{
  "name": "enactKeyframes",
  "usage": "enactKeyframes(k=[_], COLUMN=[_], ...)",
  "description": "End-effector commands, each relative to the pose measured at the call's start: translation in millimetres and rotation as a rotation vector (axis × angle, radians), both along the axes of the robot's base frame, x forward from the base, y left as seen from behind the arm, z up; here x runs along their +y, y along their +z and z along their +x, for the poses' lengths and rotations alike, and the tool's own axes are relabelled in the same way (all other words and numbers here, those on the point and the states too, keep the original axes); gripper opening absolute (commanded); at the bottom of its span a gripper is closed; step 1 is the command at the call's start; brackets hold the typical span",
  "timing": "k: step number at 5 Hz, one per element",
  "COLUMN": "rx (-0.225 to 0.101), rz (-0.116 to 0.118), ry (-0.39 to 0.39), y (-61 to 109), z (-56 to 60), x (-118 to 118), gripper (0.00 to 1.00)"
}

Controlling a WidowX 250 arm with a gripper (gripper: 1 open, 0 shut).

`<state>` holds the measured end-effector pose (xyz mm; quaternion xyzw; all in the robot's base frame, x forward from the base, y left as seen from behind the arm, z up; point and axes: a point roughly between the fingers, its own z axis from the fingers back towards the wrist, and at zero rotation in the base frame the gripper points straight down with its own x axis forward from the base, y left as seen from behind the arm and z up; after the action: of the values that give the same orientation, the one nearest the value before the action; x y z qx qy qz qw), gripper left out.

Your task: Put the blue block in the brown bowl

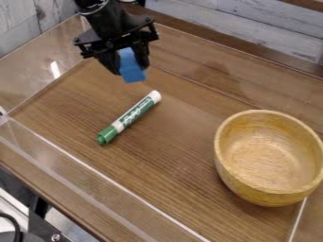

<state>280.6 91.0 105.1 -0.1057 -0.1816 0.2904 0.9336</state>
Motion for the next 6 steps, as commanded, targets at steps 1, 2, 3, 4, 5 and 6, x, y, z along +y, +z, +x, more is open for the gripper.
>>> enactKeyframes(k=[1,2,3,4,5,6], rx=[-0.068,-0.052,-0.037,-0.026,-0.022,-0.02], rz=[0.028,0.024,0.021,0.023,0.025,0.024], ry=[-0.037,-0.072,-0.11,-0.175,-0.225,-0.265], y=[14.8,19.3,23.4,25.1,25.6,26.1], z=[5.5,-2.4,-9.6,-16.1,-19.5,-22.7], x=[-1,-24,-46,-77,-113,-147], gripper=[0.0,0.0,0.0,0.0,0.0,0.0])
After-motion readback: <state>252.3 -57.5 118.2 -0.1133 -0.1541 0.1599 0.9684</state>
